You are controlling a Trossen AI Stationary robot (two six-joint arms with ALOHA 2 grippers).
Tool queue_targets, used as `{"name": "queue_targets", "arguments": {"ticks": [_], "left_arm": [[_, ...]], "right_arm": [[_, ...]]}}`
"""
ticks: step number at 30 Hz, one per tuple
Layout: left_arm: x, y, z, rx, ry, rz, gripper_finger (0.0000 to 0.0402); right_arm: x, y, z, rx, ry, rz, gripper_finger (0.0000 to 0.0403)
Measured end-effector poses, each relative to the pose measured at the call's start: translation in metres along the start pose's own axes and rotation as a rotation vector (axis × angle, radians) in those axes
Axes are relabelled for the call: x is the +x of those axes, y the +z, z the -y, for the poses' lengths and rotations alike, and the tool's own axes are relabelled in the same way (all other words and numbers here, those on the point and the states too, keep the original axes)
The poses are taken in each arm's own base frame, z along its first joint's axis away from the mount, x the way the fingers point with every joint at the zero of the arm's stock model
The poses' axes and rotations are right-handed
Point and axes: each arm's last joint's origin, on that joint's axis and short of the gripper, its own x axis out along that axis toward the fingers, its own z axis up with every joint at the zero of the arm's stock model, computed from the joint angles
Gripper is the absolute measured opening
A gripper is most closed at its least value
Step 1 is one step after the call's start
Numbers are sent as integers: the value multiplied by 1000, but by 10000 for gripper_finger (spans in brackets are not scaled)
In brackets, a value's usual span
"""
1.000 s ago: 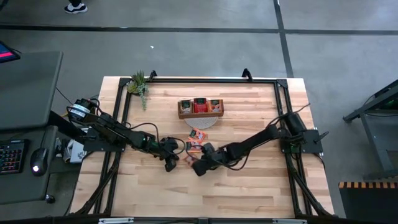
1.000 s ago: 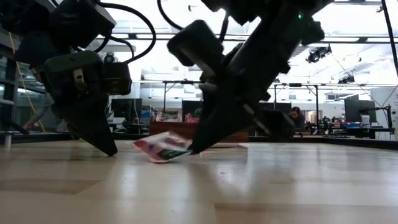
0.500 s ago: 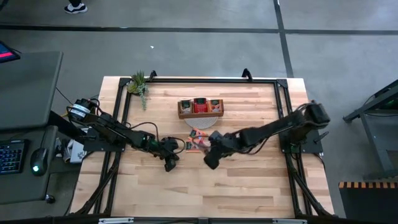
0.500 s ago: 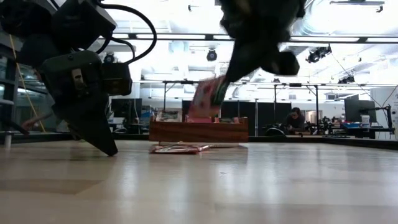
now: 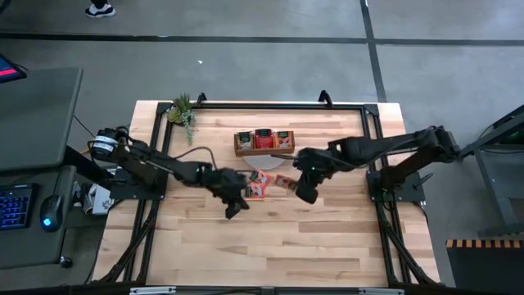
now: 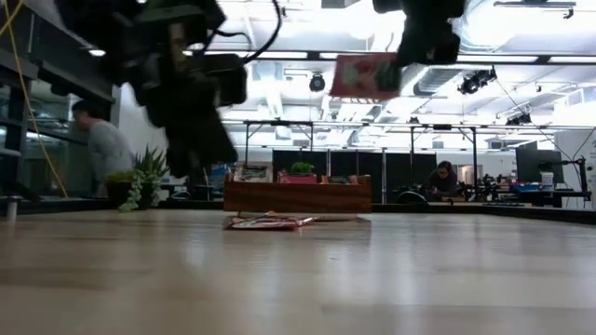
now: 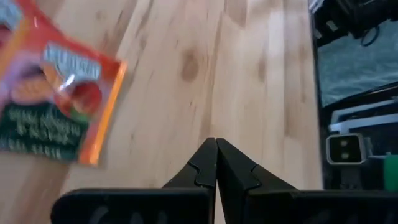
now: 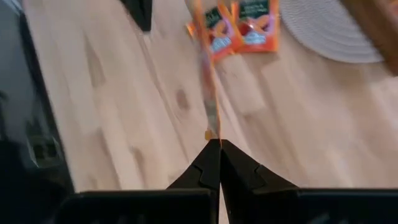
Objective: Pick & Place Tea
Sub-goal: Put the orange tea bag in the right section of the wooden organizer
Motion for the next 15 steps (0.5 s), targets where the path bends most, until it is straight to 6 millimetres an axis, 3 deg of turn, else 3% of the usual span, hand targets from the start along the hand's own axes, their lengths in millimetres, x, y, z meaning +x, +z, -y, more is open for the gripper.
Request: {"name": "queue_targets", "arguments": {"ticks": [9, 12, 15], "left_arm": [[-34, 66, -10, 45, 46, 57, 1], [-52, 93, -5, 84, 50, 125, 1], [-70, 103, -9, 80, 109, 114, 1]], "right_arm": [[-49, 40, 2, -237, -145, -124, 0], [-57, 57, 2, -315, -190, -166, 0], [-57, 75, 3, -391, -220, -234, 0]]}}
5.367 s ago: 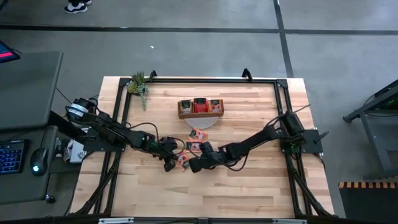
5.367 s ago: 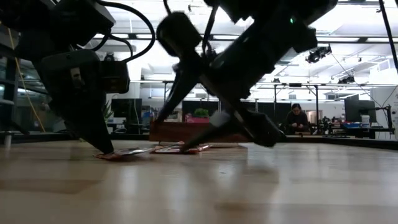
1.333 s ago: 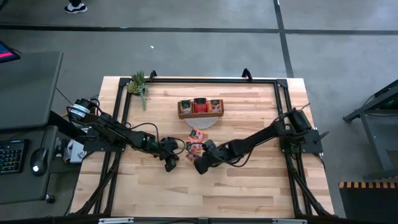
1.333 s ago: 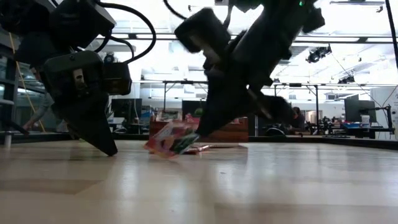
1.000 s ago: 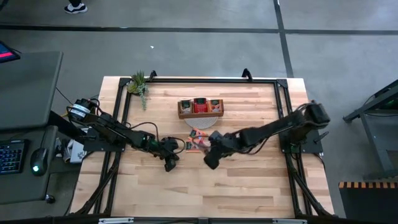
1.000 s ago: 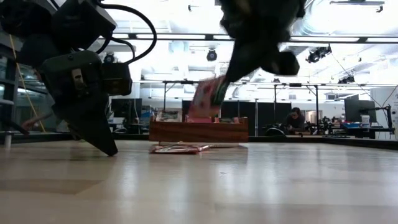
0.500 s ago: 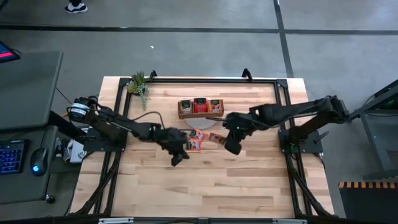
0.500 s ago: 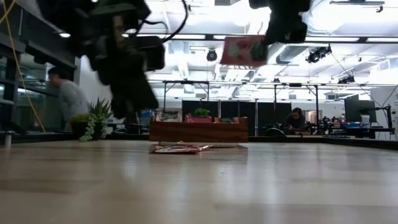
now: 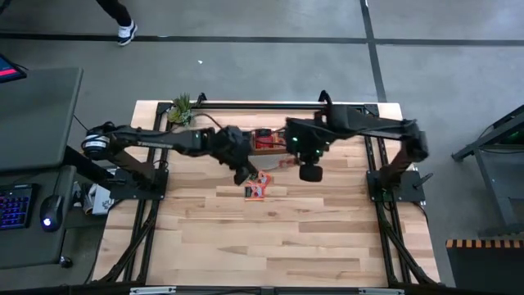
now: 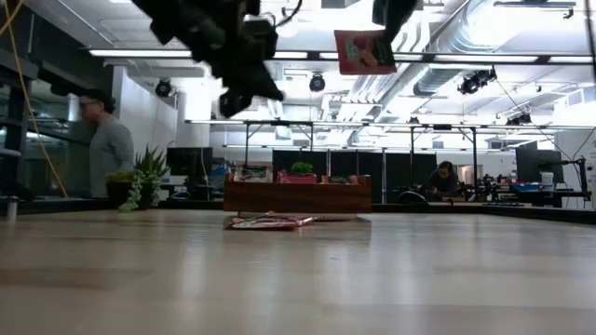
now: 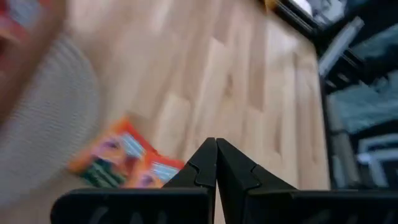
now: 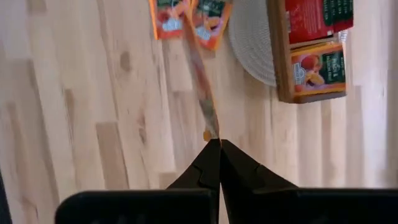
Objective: Pick & Place Tea
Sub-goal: Put the orange tea bag in the right section of the wooden organizer
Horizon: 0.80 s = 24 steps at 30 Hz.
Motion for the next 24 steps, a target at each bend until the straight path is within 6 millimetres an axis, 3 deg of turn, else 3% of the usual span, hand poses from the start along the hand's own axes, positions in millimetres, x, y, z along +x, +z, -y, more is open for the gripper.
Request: {"name": "queue_targets", "arguments": {"ticks": [7, 13, 21, 24], "left_arm": [[-49, 34, -6, 20, 161, 107, 1], [-73, 43, -13, -2, 185, 154, 1], [-76, 46, -15, 9, 194, 195, 4], [-78, 53, -12, 34, 155, 261, 25]], "right_arm": [[6, 43, 13, -137, -7, -6, 0], [18, 66, 22, -203, -42, 15, 0], [19, 67, 34, -231, -86, 4, 0], [18, 67, 37, -228, -81, 7, 0]]}}
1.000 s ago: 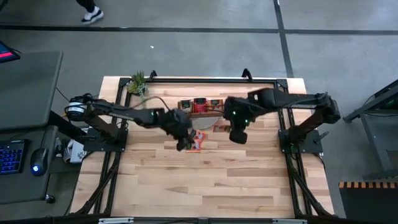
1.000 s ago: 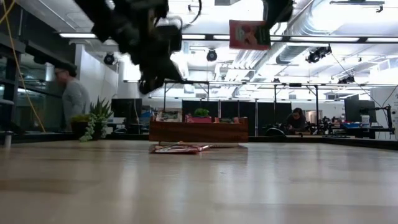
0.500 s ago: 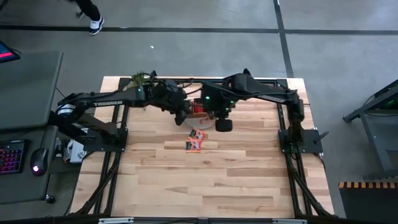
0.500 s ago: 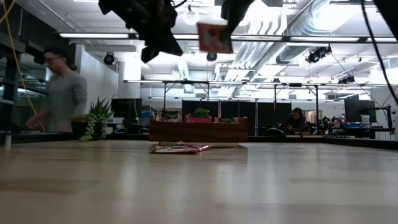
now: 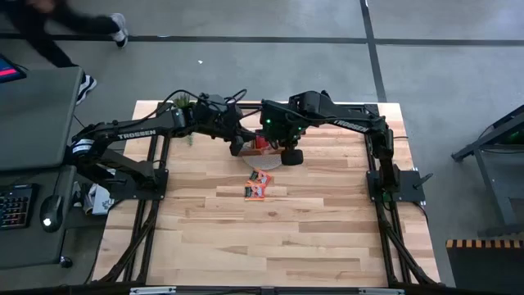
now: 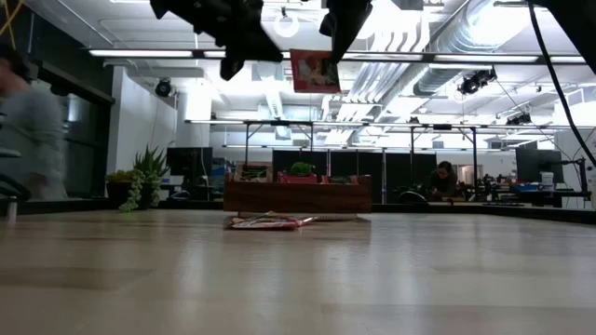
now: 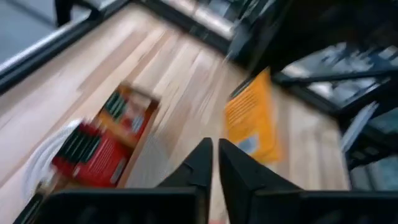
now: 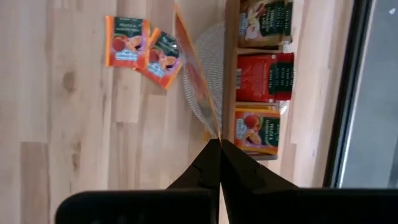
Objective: Pick & Place Tea
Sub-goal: Put the orange tea bag in the right section of the wooden organizer
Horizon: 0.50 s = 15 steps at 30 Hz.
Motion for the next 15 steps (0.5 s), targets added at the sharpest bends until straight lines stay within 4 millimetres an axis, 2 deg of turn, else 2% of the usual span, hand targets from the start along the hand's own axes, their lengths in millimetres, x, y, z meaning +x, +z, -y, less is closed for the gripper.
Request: {"name": "queue_targets", "arguments": {"ticks": [10, 15], "left_arm": [[-2, 6, 5, 40, -76, 23, 193], [-3, 27, 12, 91, -45, 28, 247]], "right_arm": [[4, 3, 1, -12, -22, 6, 0], [4, 6, 2, -10, -30, 37, 0]]}}
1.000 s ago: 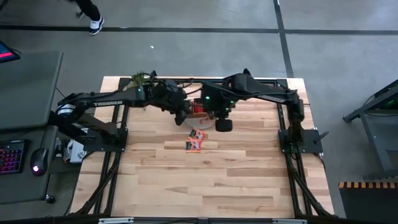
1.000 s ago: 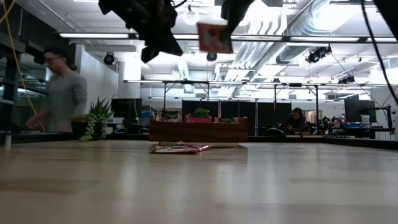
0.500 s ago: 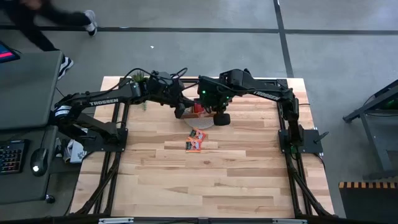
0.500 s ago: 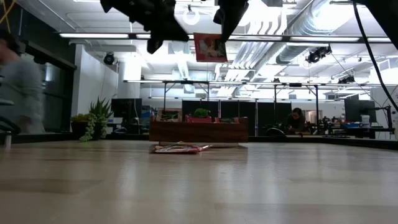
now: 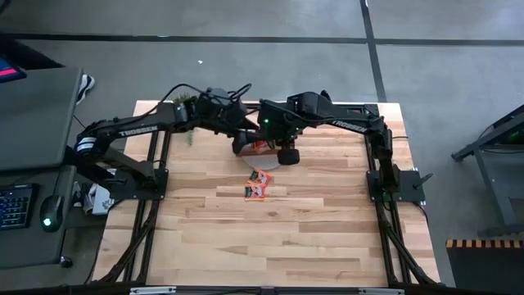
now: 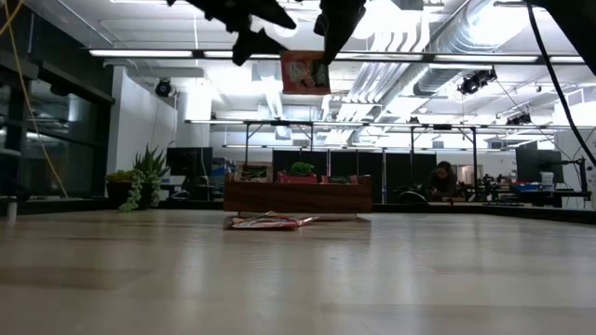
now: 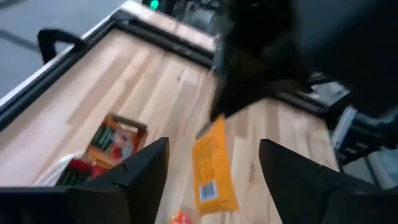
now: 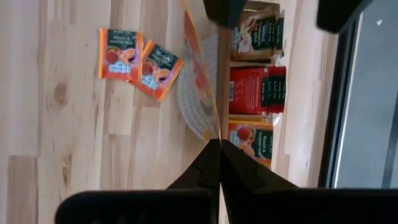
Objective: Pick & Place Tea
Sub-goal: Put the orange tea bag in the right section of the wooden organizer
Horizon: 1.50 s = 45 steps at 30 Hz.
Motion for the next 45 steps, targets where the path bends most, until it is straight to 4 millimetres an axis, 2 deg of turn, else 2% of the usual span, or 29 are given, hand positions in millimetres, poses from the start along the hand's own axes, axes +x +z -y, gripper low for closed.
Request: {"name": "queue_targets", "arguments": {"ticks": [5, 12, 24, 32, 45], "left_arm": [[3, 22, 5, 50, 6, -34, 257], [32, 21, 9, 96, 19, -166, 257], [31, 22, 11, 109, -42, -170, 257], [30, 20, 12, 221, -95, -190, 257], [28, 13, 4, 338, 126, -264, 257]], "right_arm": [[0, 2, 1, 2, -7, 24, 0], [0, 1, 2, 11, -18, 8, 0], [0, 0, 1, -31, 12, 6, 0], [0, -2, 0, -73, 21, -9, 0], [-4, -5, -2, -96, 84, -1, 0]]}}
